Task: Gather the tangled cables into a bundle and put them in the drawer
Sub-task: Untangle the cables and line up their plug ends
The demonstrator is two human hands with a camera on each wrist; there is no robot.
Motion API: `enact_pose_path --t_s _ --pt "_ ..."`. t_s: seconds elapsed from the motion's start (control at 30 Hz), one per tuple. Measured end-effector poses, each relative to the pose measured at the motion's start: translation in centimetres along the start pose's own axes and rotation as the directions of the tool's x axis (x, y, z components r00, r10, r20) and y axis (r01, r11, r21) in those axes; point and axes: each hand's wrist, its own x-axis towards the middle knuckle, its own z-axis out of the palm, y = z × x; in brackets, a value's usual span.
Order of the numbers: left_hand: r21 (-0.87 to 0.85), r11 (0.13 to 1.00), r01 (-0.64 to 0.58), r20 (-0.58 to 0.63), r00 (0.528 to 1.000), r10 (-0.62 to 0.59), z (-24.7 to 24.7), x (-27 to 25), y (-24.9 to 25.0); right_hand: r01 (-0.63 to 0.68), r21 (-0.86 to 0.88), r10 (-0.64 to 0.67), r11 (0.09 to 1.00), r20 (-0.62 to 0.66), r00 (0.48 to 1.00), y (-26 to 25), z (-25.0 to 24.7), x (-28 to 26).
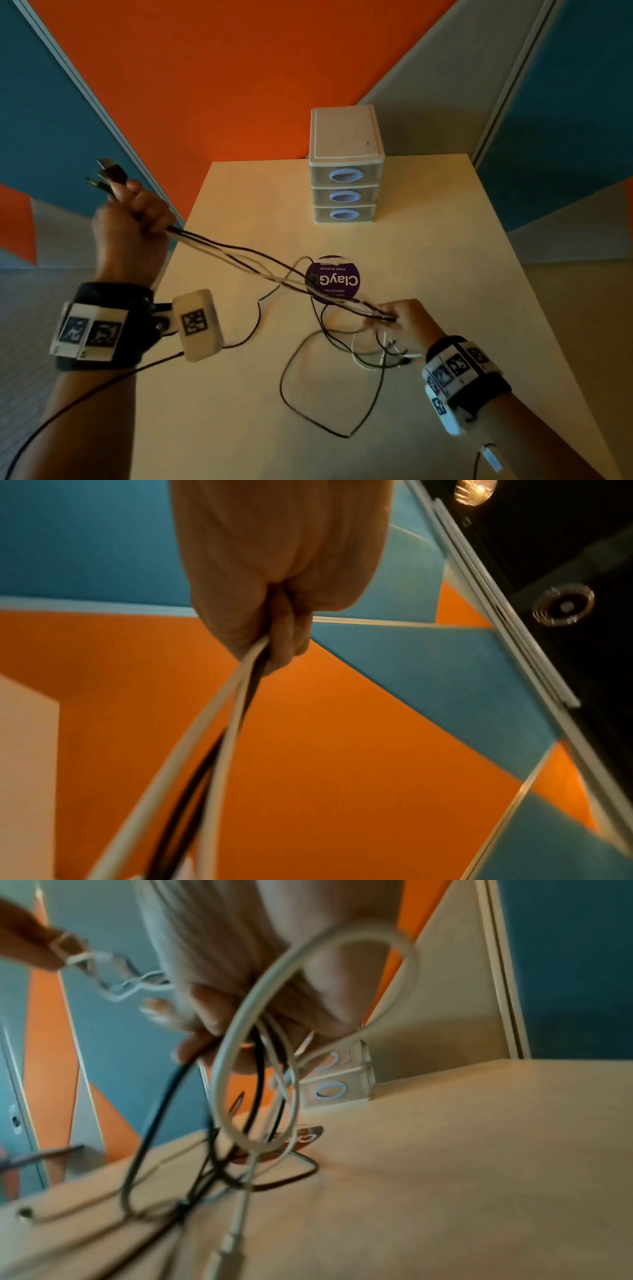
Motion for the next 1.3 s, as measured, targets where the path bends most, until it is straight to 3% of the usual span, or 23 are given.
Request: enact_pose_path --t_s 0.13,0.23,0.3,0.4,0.5,0.6,0.67,0.73,0.8,0.87,1.0,1.07,1.17,1.23,1.3 --pt "0.266 0.963 -0.053 -0.115 0.99 0.086 -1.6 1.1 -0.8 -0.059 0.296 0.046 0.953 0.051 0.998 0.3 -0.7 -0.5" --pt "0.243 0.97 -0.013 -0.167 0.984 0.055 -3.0 1.9 -1.1 -0.035 0.475 -0.01 0.879 0.093 0.996 0.7 -1.5 -0.6" --pt "0.214 0.977 -0.017 -0.183 0.981 0.057 -4.0 2.3 -0.7 -0.068 0.497 0.013 0.865 0.113 0.994 0.4 -2.0 -0.8" --pt "0.181 0.981 -0.071 -0.197 0.975 0.107 -4.7 2.7 0.2 -0.003 0.252 0.01 0.968 -0.028 1.0 0.2 -2.9 0.0" --pt "0.117 0.984 -0.136 -0.209 0.965 0.158 -5.7 3.6 2.0 0.079 -0.056 -0.089 0.995 -0.193 0.977 0.9 -3.2 0.9" --pt "-0.032 0.98 -0.197 -0.182 0.965 0.188 -7.0 4.1 4.2 -0.023 -0.423 -0.086 0.906 -0.237 0.968 3.0 -2.6 0.6" --pt "0.048 0.984 -0.174 -0.191 0.965 0.18 -5.9 3.3 4.0 -0.079 -0.545 -0.095 0.835 -0.283 0.954 4.1 -1.7 0.4" --pt "0.148 0.98 -0.129 -0.175 0.972 0.155 -3.3 1.7 2.0 -0.088 -0.573 -0.052 0.815 -0.223 0.973 4.0 -0.8 0.7" --pt "0.182 0.98 -0.084 -0.16 0.98 0.114 -0.9 0.3 -0.6 -0.065 -0.68 0.062 0.73 -0.03 0.998 3.4 -0.3 1.1" --pt "0.171 0.984 -0.044 -0.159 0.985 0.071 0.8 -0.8 -2.7 -0.094 -0.71 0.234 0.698 0.103 0.967 2.1 -0.2 1.2" --pt "0.143 0.989 -0.024 -0.128 0.991 0.043 2.8 -2.4 -5.1 -0.148 -0.571 0.305 0.807 0.189 0.933 -3.3 -2.4 -0.4" --pt "0.124 0.992 -0.019 -0.118 0.992 0.033 3.5 -2.8 -5.5 -0.059 -0.432 0.171 0.9 0.225 0.959 -5.8 -4.2 -1.6" --pt "0.106 0.994 0.011 -0.081 0.997 -0.002 4.6 -3.3 -6.2 0.204 -0.007 -0.199 0.979 0.196 0.96 -10.7 -4.1 -2.2" --pt "0.065 0.996 0.054 -0.051 0.997 -0.05 5.5 -3.8 -7.1 0.226 0.208 -0.266 0.952 0.186 0.946 -13.3 -1.8 -1.0" --pt "-0.014 0.994 0.106 -0.04 0.994 -0.106 6.0 -4.0 -7.6 0.191 0.287 -0.265 0.939 0.249 0.931 -14.4 1.0 0.2"
